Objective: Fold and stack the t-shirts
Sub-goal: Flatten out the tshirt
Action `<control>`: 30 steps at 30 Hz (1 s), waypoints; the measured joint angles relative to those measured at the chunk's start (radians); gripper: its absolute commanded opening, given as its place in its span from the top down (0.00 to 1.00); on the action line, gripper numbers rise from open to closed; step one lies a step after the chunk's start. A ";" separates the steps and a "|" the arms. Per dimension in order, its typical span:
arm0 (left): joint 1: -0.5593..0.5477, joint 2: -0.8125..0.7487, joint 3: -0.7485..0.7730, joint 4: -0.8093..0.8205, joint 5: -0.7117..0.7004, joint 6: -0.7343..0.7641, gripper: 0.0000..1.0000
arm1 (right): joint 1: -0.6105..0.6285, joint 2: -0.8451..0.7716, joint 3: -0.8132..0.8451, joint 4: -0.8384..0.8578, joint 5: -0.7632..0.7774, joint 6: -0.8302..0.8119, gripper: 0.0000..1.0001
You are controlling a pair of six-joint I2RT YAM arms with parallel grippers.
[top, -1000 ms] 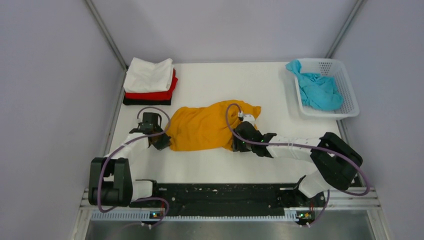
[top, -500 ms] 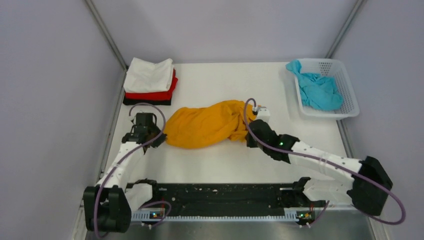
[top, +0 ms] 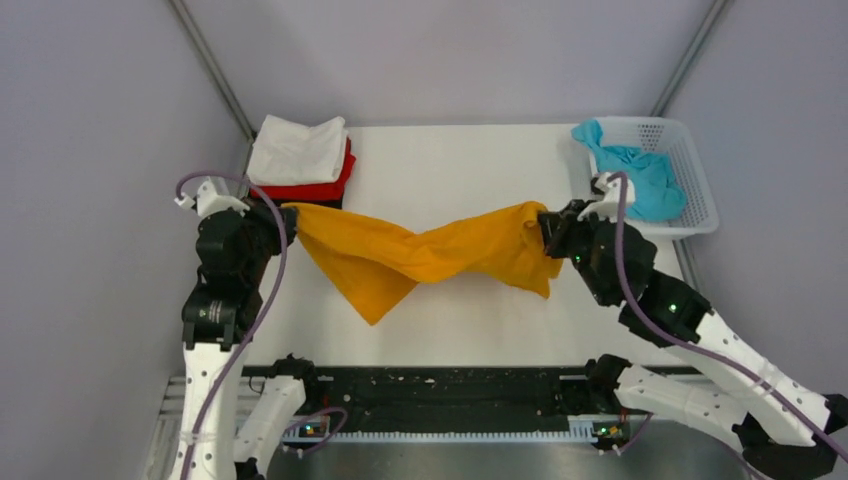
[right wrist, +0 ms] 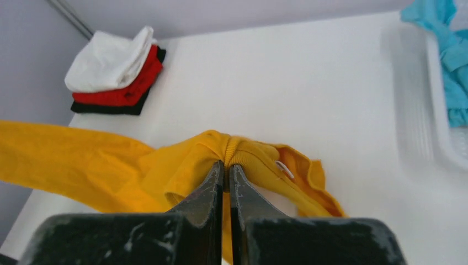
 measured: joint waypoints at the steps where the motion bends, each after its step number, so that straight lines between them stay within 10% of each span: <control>1: 0.000 -0.009 0.023 -0.006 -0.018 0.004 1.00 | 0.000 -0.017 0.018 -0.003 0.014 -0.016 1.00; 17: 0.000 0.246 0.165 -0.002 -0.124 0.042 1.00 | -0.137 0.112 0.132 0.074 0.174 -0.214 1.00; 23: 0.000 0.659 0.521 0.014 -0.115 0.077 1.00 | -0.456 0.473 0.331 0.134 -0.125 -0.234 1.00; 30: 0.006 0.978 1.171 -0.059 -0.063 0.152 1.00 | -0.554 0.804 0.958 0.111 -0.367 -0.282 1.00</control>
